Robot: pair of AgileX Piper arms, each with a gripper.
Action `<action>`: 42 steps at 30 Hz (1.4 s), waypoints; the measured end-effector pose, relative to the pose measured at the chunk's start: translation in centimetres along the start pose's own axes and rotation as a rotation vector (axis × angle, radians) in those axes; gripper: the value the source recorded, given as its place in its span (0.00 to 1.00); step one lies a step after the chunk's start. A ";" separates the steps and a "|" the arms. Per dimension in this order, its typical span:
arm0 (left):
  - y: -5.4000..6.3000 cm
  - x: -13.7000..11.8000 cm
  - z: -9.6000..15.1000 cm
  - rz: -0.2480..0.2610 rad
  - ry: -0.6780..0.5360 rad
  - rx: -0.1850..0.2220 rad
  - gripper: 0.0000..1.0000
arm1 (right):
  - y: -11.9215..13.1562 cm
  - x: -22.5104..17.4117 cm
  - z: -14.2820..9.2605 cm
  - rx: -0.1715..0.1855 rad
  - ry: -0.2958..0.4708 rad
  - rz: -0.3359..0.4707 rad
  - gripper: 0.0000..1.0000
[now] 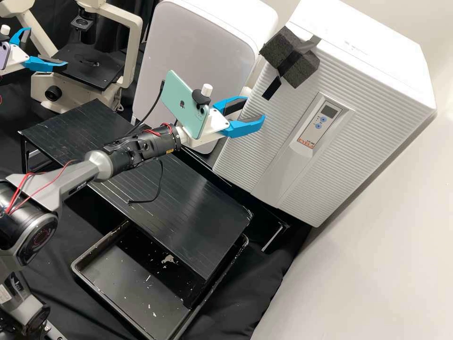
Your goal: Open the incubator door
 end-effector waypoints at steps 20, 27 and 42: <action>0.0 0.0 0.0 0.000 0.000 0.000 1.00 | -0.4 -0.6 0.5 -0.023 0.004 -0.022 0.00; 0.0 0.0 0.0 0.000 0.000 0.000 1.00 | 0.4 -0.9 0.6 -0.019 0.004 -0.023 0.00; 0.0 0.0 0.0 0.000 0.000 0.000 1.00 | 2.6 -3.8 2.7 -0.018 -0.027 -0.022 0.00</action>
